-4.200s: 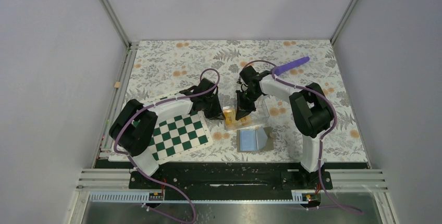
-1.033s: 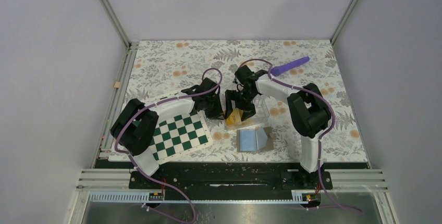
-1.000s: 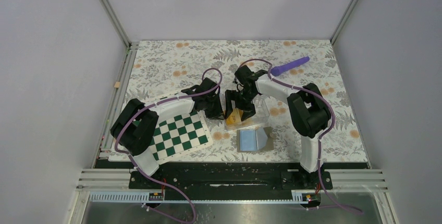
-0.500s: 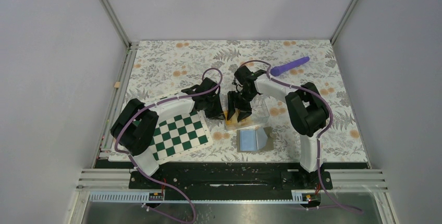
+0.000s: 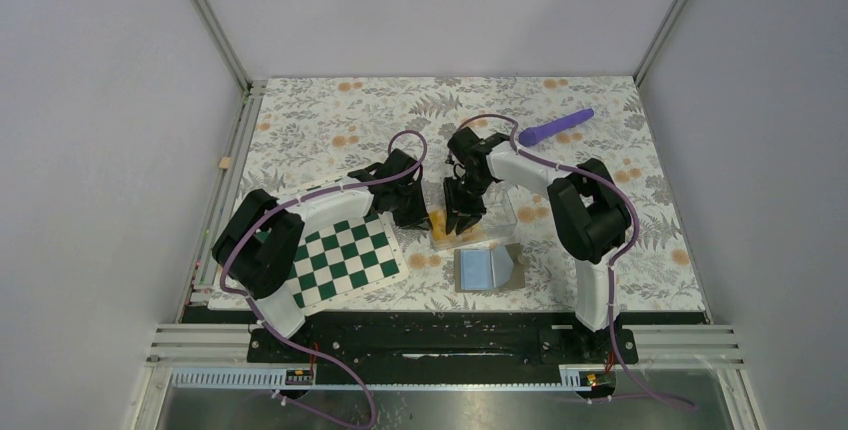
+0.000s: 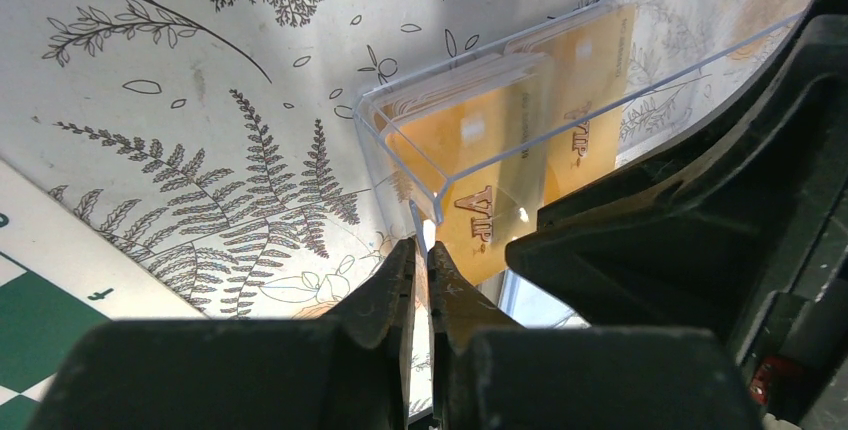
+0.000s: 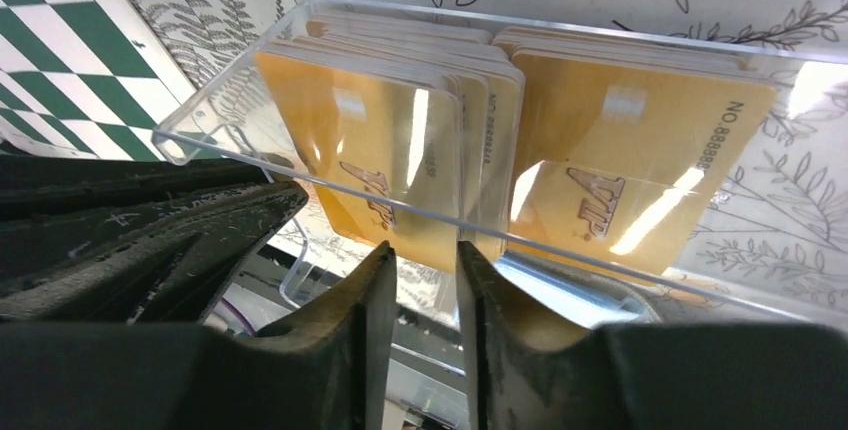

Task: Put the credit cards into the card holder
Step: Pick up the credit card from the storage box, then insert the credit card into the card holder.

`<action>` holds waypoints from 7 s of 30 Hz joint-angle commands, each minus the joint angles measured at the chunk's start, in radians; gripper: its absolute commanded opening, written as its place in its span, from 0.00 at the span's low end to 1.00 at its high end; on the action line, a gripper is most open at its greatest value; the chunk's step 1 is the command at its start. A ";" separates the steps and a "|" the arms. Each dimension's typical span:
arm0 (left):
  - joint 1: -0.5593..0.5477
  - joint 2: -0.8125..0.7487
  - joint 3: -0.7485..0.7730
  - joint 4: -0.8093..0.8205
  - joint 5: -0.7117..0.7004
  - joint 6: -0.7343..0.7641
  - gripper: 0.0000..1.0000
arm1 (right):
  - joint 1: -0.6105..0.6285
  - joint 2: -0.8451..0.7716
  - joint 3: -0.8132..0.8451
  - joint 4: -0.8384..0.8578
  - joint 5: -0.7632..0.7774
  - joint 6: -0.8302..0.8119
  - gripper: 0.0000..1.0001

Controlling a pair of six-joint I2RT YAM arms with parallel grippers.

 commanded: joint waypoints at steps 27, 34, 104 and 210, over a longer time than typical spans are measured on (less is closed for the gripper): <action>-0.020 0.034 0.005 -0.040 -0.019 0.028 0.00 | 0.019 -0.087 0.064 -0.071 0.022 -0.033 0.02; -0.020 0.036 0.006 -0.040 -0.018 0.030 0.00 | 0.022 -0.057 0.075 -0.071 0.029 -0.042 0.33; -0.021 0.045 0.002 -0.044 -0.015 0.044 0.00 | 0.047 -0.028 0.047 -0.028 0.151 -0.002 0.42; -0.332 0.036 -0.114 0.162 -0.022 -0.185 0.05 | -0.184 -0.910 -0.906 0.399 0.010 0.081 0.00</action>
